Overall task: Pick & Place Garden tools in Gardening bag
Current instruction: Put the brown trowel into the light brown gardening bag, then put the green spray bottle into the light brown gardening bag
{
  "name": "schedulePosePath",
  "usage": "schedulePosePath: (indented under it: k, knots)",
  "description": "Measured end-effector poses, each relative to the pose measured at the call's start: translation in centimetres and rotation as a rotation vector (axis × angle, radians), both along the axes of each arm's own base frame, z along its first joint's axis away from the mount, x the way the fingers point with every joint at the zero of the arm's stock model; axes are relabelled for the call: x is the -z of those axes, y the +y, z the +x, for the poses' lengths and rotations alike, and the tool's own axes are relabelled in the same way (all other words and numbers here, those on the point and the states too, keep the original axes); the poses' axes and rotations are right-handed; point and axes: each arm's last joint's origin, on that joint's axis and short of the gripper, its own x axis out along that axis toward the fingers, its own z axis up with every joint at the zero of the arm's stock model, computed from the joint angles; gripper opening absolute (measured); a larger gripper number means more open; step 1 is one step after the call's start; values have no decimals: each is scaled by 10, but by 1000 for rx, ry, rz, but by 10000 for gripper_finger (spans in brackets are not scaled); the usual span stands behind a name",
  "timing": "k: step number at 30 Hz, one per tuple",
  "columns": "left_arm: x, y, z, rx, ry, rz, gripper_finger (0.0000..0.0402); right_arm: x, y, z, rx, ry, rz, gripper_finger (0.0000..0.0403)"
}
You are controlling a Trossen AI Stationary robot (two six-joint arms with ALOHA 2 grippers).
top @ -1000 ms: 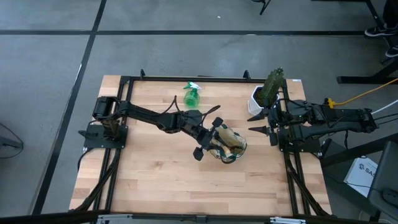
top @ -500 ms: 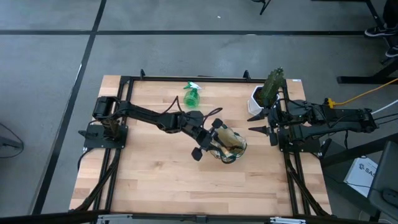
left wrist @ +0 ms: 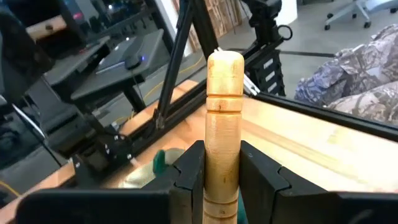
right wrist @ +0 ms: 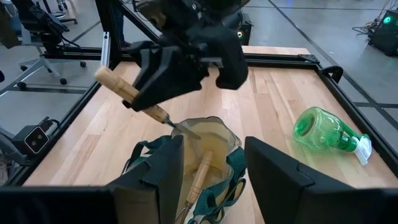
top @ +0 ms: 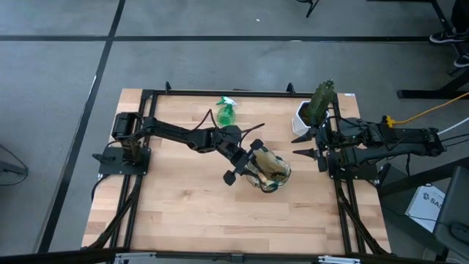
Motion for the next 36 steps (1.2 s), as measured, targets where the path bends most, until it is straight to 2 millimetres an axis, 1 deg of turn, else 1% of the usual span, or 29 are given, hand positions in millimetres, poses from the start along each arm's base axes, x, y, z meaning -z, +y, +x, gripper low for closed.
schedulePosePath:
  k: [5,8,11,17,21,25,28,36]
  knots:
    - [-6,-2,1,10,-73,13,73,0,0,0,0,0,0,172]
    - [-7,-2,1,9,-81,13,73,0,0,0,0,0,0,172]
    - [-1,-1,1,3,-31,14,73,0,0,0,0,0,0,172]
    - [18,6,5,-22,51,15,73,0,0,0,0,0,0,172]
    - [31,11,11,-111,85,26,73,0,0,0,0,0,0,172]
    - [42,18,15,-255,132,17,77,0,0,0,0,0,0,172]
    - [43,21,15,-323,169,-38,83,0,0,0,0,0,0,172]
    - [41,19,14,-376,193,-108,102,0,0,0,0,0,0,172]
